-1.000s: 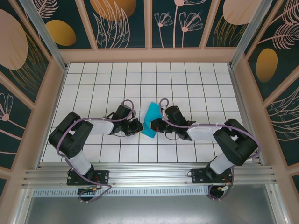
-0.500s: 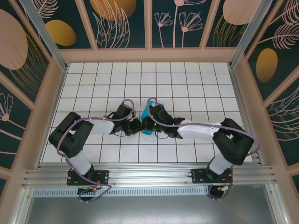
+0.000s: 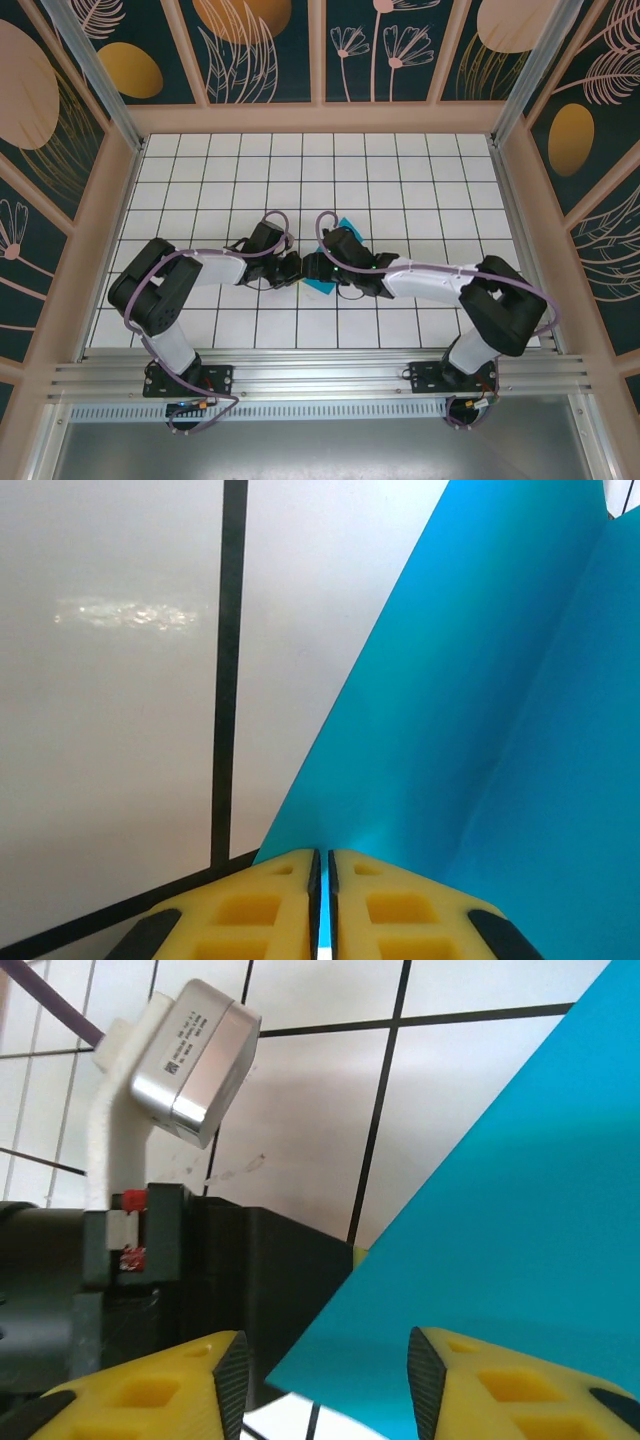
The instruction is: Fold a paper plane with a square sheet of paper (pick it up from the middle)
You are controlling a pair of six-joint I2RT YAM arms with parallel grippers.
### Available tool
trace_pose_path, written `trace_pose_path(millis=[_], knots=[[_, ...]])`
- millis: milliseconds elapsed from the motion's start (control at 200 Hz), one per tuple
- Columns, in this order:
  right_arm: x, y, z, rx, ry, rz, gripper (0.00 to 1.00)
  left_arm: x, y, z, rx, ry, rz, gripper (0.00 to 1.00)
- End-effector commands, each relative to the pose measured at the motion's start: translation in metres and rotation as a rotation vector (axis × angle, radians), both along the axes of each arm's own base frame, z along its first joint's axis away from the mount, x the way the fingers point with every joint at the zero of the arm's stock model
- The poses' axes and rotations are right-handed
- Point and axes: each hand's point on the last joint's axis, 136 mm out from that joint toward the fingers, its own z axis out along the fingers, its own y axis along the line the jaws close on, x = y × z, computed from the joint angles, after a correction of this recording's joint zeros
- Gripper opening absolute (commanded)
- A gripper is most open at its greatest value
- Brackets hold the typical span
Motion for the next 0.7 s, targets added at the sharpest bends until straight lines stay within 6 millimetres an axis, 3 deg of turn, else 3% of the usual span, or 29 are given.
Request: trace_pose_path(millis=[0, 85, 165, 295, 390, 616, 696], knots=[[0.006, -0.010, 0.028, 0.125, -0.039, -0.026, 0.53, 0.003, -0.003, -0.005, 0.010, -0.010, -0.017, 0.16], [0.004, -0.018, 0.040, 0.221, -0.049, -0.024, 0.57, 0.005, -0.002, -0.005, 0.018, -0.014, -0.011, 0.16], [0.004, -0.033, 0.037, 0.269, -0.022, -0.075, 0.53, 0.006, 0.000, -0.006, 0.034, -0.015, -0.009, 0.16], [-0.003, -0.048, 0.015, 0.365, 0.085, -0.120, 0.16, 0.007, 0.007, -0.011, 0.081, -0.020, 0.007, 0.15], [-0.011, -0.040, 0.006, 0.401, 0.144, -0.076, 0.03, 0.006, 0.008, -0.014, 0.089, -0.015, 0.000, 0.15], [-0.016, -0.020, -0.011, 0.449, 0.232, -0.025, 0.00, 0.006, 0.006, -0.015, 0.089, -0.010, -0.011, 0.15], [-0.017, -0.020, -0.025, 0.405, 0.265, -0.040, 0.00, 0.006, 0.007, -0.015, 0.091, -0.011, -0.008, 0.15]])
